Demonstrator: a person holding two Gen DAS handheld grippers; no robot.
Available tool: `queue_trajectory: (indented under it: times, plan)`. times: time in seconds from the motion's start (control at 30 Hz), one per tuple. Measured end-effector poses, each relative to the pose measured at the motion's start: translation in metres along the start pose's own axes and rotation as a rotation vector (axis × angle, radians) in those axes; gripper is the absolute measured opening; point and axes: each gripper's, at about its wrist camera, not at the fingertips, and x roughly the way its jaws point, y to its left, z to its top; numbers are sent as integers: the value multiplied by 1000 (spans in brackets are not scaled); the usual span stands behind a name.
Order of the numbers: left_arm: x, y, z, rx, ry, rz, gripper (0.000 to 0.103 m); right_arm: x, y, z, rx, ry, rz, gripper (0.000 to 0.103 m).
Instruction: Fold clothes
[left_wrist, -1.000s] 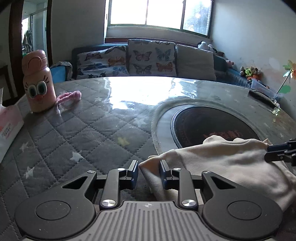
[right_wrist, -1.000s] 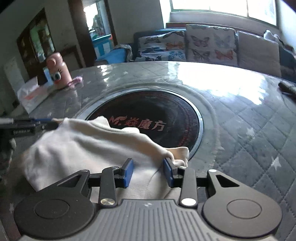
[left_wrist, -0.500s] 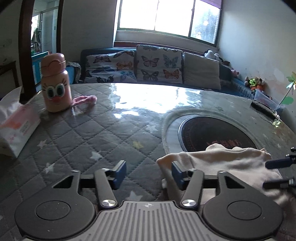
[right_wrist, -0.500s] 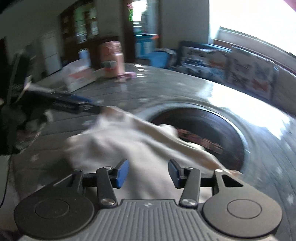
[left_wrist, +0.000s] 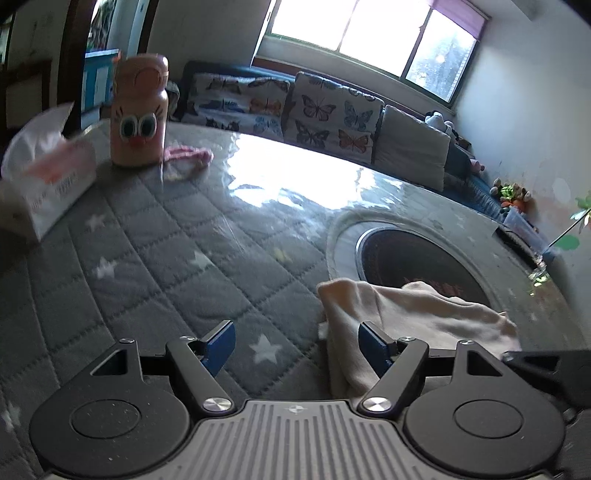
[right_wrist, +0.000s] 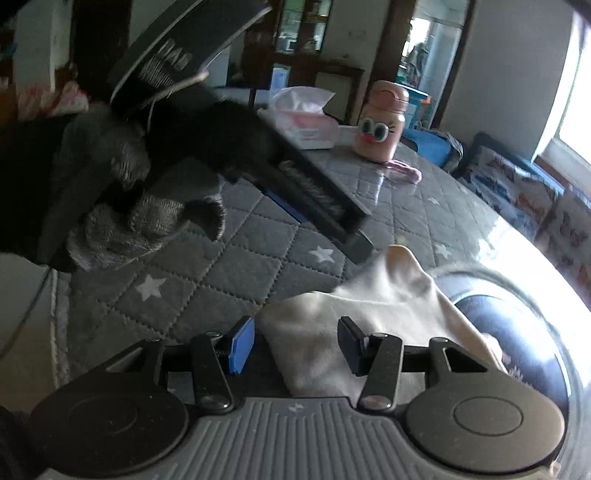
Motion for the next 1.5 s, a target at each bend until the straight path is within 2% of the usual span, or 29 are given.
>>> queue_trajectory:
  times: [0.1,0.17,0.23,0.3,0.37,0.67,0.87,1.07,1.13,1.17,1.23,1.33,1.4,1.5]
  plan:
    - [2,-1,-1,-34,19,-32,76,8,6,0,-18,12,-21,43]
    - [4,-1,-2,-61,36,-51,76,9,7,1,-2,11,-14,33]
    - [7,0,-3,-94,56,-62,75,6,3,2,34,0,-10,16]
    - [10,3,-2,-142,74,-81,75,0,-3,3,74,-18,-7,9]
    - [14,6,-1,-199,93,-107,75,-8,-13,5,120,-41,0,7]
    - [27,5,2,-377,150,-167,74,-35,-30,2,201,-113,10,5]
    - [32,7,-1,-490,173,-200,69,-46,-38,-1,220,-140,4,5]
    - [34,11,-5,-569,179,-204,56,-53,-38,-4,220,-155,10,4]
    - [35,13,-6,-594,181,-203,44,-55,-36,-6,222,-159,10,5]
    - [35,14,-7,-604,183,-200,42,-55,-36,-6,224,-161,10,5]
    - [36,17,-8,-623,186,-191,25,-54,-36,-7,228,-164,12,4]
    - [37,18,-9,-631,183,-183,18,-55,-36,-9,235,-166,17,7]
    - [36,19,-9,-625,174,-184,16,-58,-39,-12,253,-169,19,12]
    - [37,16,-8,-603,167,-182,15,-65,-48,-20,296,-163,11,14]
